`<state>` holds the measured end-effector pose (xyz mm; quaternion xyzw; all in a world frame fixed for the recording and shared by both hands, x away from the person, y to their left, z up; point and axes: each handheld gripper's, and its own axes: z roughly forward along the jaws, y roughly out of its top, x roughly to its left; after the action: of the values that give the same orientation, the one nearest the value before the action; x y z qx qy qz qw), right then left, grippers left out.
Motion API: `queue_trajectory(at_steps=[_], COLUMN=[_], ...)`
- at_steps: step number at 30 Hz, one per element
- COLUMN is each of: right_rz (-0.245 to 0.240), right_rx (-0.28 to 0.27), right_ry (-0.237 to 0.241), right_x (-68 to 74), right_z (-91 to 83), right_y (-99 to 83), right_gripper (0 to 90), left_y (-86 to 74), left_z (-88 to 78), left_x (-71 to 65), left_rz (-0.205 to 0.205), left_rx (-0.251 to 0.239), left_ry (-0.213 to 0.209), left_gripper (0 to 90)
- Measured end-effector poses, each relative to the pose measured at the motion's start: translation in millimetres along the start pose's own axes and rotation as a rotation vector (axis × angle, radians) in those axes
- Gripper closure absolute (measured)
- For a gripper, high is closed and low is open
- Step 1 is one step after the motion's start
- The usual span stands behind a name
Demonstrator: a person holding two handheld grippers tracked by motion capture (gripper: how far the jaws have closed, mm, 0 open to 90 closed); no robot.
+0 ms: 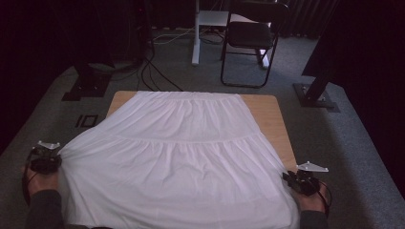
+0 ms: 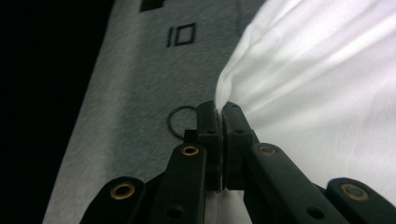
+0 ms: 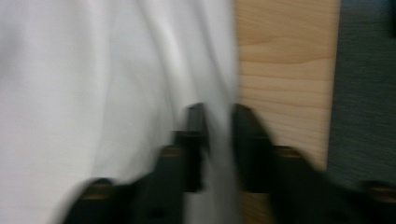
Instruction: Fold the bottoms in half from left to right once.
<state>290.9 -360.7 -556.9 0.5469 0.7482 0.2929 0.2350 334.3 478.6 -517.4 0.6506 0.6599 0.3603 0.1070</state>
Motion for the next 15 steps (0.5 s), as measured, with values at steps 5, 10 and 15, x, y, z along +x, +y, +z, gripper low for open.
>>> queue_trajectory(at_steps=[5,10,15], right_rz=[0.038,0.028,0.057], right_rx=[-0.068,-0.048,-0.089], right_ry=[-0.058,-0.06,-0.051], right_x=[-5.1,-0.9,-2.1], right_z=[-10.1,-1.3,-2.5], right_y=[5.3,0.1,-2.0], right_gripper=[88.4,77.0,63.6], left_y=[4.5,3.2,7.3], left_z=[-6.8,-39.2,-71.3], left_x=[3.1,-17.2,-38.8], left_rz=[-0.031,0.006,0.036], left_rx=[-0.034,-0.167,-0.272], left_ry=[-0.016,-0.142,-0.269], left_gripper=[88.5,88.2,88.2])
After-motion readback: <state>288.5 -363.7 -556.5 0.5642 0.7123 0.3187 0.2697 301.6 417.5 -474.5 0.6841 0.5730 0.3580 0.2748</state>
